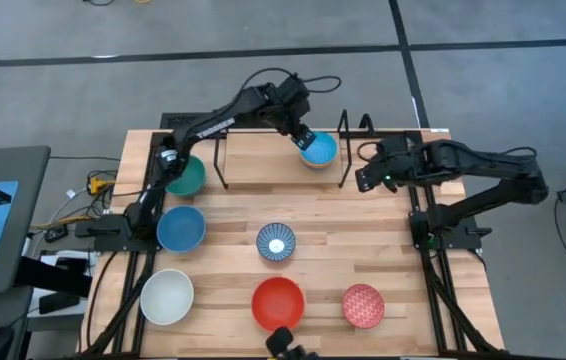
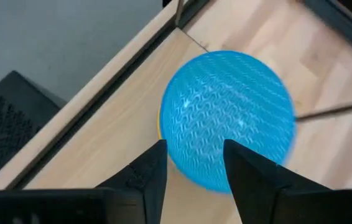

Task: Place and stack bowls onto a shelf
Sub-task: Stack the red patterned bowl on top of the blue patterned bowl on the shelf

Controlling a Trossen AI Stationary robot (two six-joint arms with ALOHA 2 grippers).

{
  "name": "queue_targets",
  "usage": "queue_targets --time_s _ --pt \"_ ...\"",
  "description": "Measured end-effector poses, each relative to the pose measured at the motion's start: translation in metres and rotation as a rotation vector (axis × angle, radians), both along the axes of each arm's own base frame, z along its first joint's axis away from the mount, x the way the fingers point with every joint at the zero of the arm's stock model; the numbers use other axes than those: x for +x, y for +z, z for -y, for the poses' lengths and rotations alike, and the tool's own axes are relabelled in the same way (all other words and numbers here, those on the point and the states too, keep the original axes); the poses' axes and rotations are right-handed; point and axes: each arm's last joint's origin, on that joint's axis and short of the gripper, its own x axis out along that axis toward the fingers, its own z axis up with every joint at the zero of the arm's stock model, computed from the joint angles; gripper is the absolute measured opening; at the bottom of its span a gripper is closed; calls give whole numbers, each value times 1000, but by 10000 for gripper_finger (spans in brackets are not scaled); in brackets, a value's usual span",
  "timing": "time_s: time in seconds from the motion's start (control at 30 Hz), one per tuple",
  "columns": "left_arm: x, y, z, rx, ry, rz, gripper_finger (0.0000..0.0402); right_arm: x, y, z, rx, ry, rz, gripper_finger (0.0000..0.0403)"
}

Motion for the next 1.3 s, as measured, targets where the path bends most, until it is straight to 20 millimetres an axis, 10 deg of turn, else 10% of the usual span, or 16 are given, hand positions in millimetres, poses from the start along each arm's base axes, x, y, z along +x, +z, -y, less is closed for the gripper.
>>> queue_targets --time_s 0.27,0.47,0.7,1.3 --pt "-34 76 43 178 -81 51 141 18 -46 8 144 44 1 249" --pt "-35 93 76 273 -187 51 142 27 -88 -5 284 57 38 249" --pt "-44 73 115 298 -274 112 142 27 -96 -48 328 126 35 249" --pt "-146 -1 228 193 -456 504 142 3 -164 -203 507 275 -232 248"
